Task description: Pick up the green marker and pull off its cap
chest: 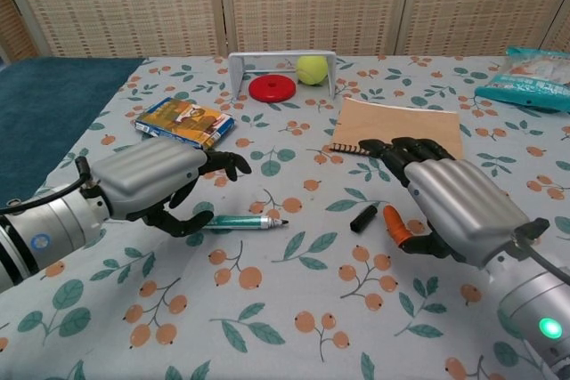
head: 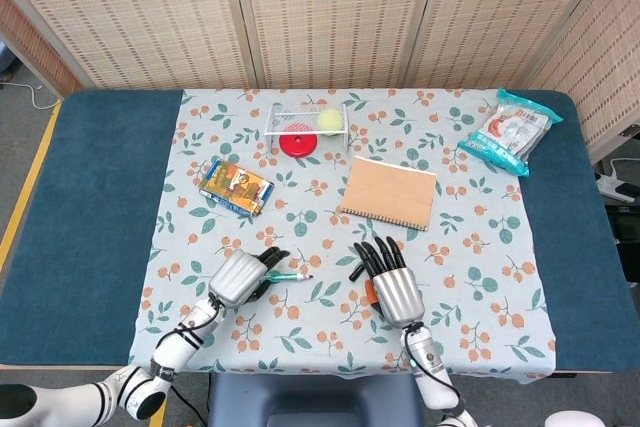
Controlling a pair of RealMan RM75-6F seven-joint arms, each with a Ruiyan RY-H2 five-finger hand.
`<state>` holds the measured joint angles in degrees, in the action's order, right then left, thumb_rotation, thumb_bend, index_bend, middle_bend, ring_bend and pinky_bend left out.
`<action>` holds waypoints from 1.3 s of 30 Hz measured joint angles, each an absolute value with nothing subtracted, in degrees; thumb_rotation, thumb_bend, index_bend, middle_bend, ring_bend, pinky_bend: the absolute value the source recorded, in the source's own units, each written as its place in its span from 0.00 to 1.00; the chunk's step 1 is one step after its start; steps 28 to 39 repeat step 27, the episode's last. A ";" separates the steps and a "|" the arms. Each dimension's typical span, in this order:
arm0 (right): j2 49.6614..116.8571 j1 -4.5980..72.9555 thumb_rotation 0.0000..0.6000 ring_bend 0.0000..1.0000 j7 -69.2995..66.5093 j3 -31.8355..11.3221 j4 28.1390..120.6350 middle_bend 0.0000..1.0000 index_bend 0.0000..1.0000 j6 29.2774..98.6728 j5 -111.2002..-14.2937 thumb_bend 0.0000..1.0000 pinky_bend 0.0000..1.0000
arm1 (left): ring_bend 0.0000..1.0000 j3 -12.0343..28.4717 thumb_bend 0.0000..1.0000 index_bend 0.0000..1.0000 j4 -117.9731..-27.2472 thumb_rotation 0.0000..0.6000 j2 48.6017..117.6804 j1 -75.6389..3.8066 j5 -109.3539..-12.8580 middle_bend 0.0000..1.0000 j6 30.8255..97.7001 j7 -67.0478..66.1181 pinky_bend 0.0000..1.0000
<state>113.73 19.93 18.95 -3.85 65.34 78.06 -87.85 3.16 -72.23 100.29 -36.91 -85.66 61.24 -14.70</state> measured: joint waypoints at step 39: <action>68.30 3.63 1.00 0.00 17.97 1.56 93.52 0.00 0.00 92.92 -86.34 0.26 0.00 | 0.01 -1.97 0.40 0.06 -83.12 1.00 71.74 -9.75 -82.93 0.07 89.57 -0.35 0.21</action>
